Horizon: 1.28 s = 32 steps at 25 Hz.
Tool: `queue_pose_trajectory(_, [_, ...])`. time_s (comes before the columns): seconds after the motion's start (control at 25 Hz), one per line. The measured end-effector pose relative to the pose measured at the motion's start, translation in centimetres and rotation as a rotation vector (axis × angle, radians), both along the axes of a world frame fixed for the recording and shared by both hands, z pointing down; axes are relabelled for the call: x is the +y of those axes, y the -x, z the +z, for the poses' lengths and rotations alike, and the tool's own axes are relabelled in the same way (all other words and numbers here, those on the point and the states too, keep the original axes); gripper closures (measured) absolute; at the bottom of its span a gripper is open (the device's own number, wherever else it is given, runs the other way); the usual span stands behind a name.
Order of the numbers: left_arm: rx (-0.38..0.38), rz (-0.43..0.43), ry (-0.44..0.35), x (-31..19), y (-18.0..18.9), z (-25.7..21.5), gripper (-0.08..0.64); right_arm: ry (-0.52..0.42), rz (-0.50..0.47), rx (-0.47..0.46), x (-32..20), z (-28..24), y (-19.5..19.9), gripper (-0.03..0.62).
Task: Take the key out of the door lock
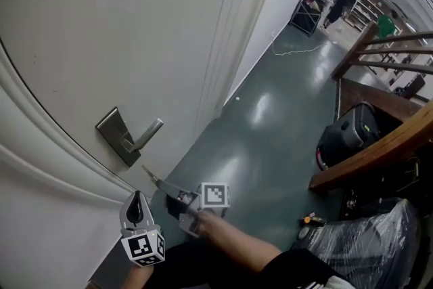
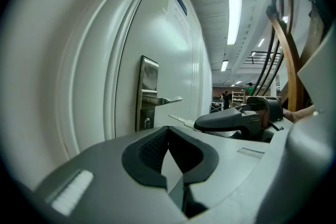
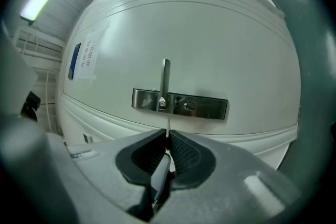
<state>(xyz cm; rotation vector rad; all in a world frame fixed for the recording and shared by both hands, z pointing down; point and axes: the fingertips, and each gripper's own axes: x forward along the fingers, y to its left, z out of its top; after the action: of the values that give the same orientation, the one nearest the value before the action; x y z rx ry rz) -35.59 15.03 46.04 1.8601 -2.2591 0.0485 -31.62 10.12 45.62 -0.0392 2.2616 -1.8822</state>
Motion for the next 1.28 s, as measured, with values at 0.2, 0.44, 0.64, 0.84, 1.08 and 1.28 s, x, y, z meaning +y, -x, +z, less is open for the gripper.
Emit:
queue_pose_trajectory(0.2, [0.007,0.078,-0.023,2.9,-2.5,-0.9,0.541,-0.003,0.088,0.019,3.4,-0.3,-2.8,0.578])
queue_pose_trajectory(0.44, [0.031,0.188,-0.039,8.3,-5.6,-1.1,0.541,0.032,0.227,0.027,8.4,0.0,-6.9,0.578])
queue_pose_trajectory(0.64, [0.061,0.232,-0.012,12.4,-7.3,-0.9,0.541,0.026,0.313,0.056,12.5,0.0,-9.9,0.578])
queue_pose_trajectory(0.84, [0.089,0.293,-0.018,14.0,-10.0,-2.0,0.541,-0.01,0.379,0.077,14.6,-1.8,-13.1,0.577])
queue_pose_trajectory(1.08, [0.078,0.365,-0.042,15.6,-14.6,-3.5,0.541,-0.083,0.427,0.106,16.7,-3.3,-17.0,0.577])
queue_pose_trajectory(1.28, [0.067,0.395,-0.033,18.2,-19.5,-3.5,0.541,-0.129,0.459,0.159,19.8,-3.2,-22.1,0.577])
